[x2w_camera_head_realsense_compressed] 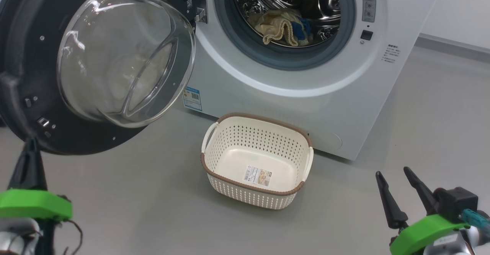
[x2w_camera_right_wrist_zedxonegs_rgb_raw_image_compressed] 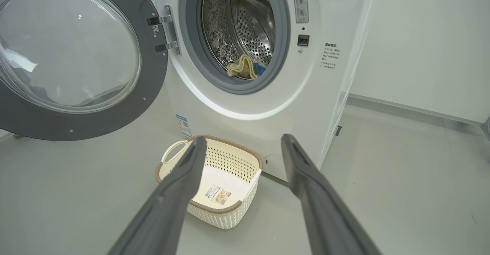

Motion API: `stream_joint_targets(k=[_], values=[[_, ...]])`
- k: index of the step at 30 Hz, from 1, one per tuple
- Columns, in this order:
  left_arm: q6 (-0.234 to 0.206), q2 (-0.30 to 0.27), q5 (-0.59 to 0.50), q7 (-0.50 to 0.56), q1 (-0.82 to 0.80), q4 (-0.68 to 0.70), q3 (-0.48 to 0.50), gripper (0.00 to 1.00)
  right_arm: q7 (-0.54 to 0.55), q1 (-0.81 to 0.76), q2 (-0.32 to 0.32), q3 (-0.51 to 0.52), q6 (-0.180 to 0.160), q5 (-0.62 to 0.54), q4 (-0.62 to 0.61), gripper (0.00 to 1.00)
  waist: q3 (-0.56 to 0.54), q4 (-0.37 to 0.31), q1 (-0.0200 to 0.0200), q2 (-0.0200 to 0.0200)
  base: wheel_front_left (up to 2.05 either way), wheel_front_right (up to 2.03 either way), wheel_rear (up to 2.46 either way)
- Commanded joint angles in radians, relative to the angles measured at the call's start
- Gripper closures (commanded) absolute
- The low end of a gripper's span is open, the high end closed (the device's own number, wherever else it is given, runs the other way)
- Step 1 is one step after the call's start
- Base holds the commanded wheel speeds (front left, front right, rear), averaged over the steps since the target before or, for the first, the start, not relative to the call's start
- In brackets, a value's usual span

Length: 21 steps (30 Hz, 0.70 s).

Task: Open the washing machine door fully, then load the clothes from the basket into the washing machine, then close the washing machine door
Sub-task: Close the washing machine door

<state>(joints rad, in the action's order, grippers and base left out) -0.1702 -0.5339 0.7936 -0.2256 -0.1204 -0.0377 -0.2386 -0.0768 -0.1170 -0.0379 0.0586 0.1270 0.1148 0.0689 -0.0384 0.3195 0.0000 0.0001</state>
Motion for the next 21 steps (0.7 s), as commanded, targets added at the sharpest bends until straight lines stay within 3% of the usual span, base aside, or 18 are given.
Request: stream_joint_targets(k=[1,13,21], values=[[0.023,-0.069,0.01,0.014,-0.098,0.005,0.067,1.0,-0.001,0.036,-0.012,-0.013,0.004,0.008,-0.041,0.0,0.0,0.002,0.0,-0.0001,0.0,0.0,0.0],[0.224,-0.167,0.223,0.12,-0.342,-0.223,0.182,1.0,0.009,0.04,-0.012,-0.022,0.004,0.002,-0.052,0.0,0.013,-0.019,0.0,-0.0001,0.0,0.0,0.0],[0.286,-0.197,0.328,0.173,-0.453,-0.397,0.21,1.0,0.025,0.043,-0.012,-0.019,0.004,-0.012,-0.063,0.0,0.031,-0.052,0.0,-0.0001,0.0,0.0,0.0]])
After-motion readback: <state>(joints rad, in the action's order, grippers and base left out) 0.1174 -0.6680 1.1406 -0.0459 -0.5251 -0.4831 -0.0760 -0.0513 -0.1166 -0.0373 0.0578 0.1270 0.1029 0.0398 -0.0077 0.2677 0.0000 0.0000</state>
